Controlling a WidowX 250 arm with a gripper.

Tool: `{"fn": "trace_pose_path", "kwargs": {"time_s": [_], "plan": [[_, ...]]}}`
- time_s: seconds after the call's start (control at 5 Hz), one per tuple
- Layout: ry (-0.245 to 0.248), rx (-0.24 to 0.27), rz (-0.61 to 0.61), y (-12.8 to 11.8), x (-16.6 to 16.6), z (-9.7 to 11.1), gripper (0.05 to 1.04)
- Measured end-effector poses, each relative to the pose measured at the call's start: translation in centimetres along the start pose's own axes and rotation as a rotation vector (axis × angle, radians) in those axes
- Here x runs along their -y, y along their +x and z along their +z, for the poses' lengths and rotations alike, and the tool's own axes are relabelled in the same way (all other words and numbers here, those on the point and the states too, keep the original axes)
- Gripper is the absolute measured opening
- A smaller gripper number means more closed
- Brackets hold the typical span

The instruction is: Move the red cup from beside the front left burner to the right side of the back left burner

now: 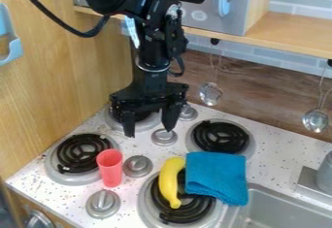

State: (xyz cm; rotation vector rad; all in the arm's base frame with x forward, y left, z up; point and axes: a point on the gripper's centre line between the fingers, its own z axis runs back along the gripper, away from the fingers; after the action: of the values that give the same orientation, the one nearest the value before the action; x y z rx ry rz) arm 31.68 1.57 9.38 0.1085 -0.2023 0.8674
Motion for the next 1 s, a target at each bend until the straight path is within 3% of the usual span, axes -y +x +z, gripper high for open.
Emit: {"fn": "trace_pose_path", "kwargs": {"time_s": [0.4,1.0], "plan": [[0.019,-0.018,0.000,-0.1,-0.6,-1.5,1.005],[0.060,-0.005,0.081,3.0,-3.8,-4.7,1.005]]}}
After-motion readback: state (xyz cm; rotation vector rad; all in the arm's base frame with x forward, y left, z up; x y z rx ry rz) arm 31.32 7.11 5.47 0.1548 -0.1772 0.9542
